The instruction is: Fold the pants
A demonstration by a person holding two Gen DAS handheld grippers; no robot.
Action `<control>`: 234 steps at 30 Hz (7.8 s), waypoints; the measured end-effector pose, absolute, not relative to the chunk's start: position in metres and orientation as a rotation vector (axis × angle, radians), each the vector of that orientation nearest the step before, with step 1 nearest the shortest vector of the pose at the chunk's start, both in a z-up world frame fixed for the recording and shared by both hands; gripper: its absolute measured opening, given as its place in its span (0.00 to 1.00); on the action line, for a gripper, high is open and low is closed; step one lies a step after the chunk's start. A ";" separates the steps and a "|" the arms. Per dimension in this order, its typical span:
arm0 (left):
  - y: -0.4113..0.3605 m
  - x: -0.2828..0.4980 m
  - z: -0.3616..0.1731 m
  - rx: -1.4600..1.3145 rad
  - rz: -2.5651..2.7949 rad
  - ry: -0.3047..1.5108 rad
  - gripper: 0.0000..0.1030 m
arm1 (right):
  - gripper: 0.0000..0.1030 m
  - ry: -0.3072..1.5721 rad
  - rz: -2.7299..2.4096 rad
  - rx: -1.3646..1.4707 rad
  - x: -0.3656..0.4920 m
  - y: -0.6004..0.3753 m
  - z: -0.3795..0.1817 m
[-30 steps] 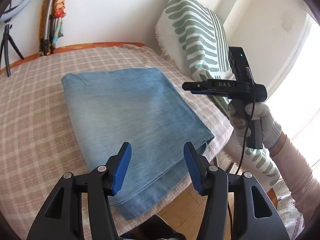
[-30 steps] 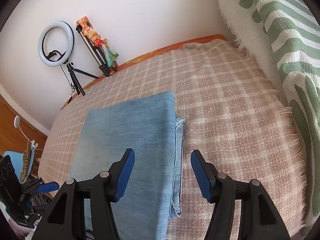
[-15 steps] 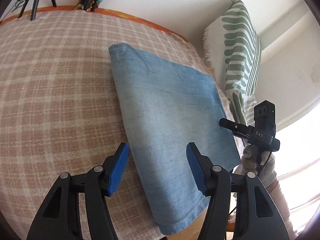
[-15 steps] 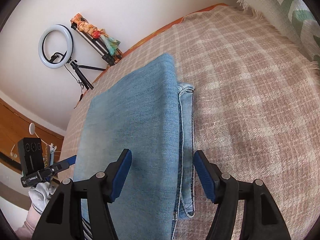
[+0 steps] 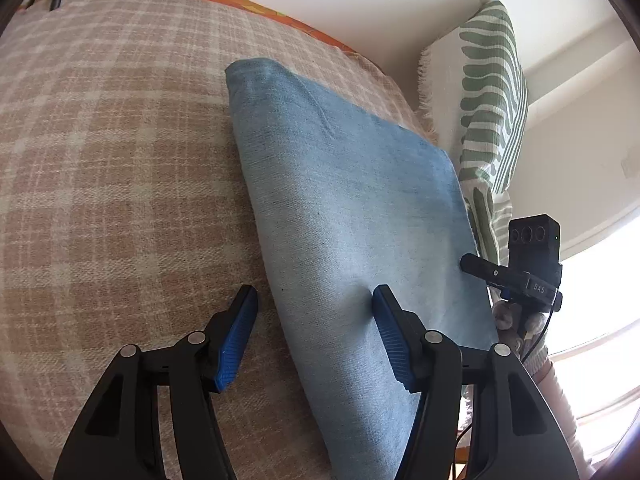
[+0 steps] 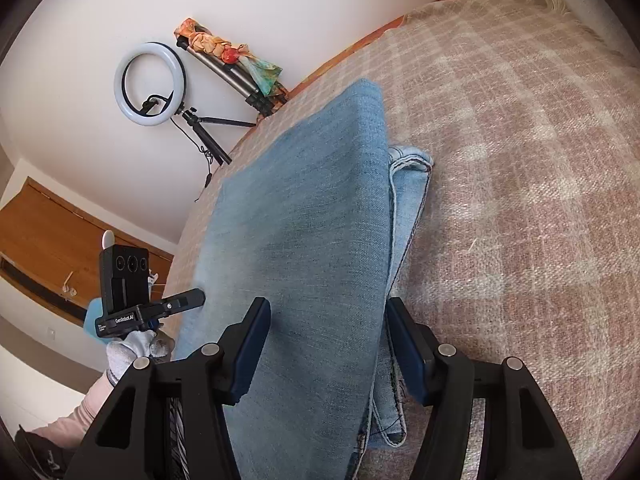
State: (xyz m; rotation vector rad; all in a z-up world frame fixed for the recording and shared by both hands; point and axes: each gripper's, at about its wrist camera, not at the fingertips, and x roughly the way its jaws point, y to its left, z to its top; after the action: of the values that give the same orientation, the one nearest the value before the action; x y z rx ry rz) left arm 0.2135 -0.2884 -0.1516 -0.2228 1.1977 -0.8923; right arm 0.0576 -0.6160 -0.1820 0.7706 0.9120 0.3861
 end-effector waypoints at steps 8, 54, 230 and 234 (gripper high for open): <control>-0.310 0.220 -0.156 -0.223 -0.928 1.184 0.43 | 0.36 0.918 0.362 0.778 0.066 -0.594 -0.185; -0.359 0.347 -0.014 -0.165 -0.896 0.852 0.12 | 0.21 0.775 0.076 0.382 0.232 -0.587 0.003; -0.269 0.199 -0.036 0.165 -0.581 0.614 0.73 | 1.00 0.563 -0.388 0.177 0.120 -0.429 -0.038; -0.269 0.198 -0.036 0.165 -0.575 0.613 0.73 | 1.00 0.564 -0.384 0.176 0.120 -0.428 -0.039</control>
State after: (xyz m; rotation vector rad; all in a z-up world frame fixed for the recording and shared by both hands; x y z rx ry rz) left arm 0.1982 -0.2692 -0.0357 0.1654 0.6127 -0.5749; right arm 0.1202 -0.4280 -0.0387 0.1758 0.5637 -0.3842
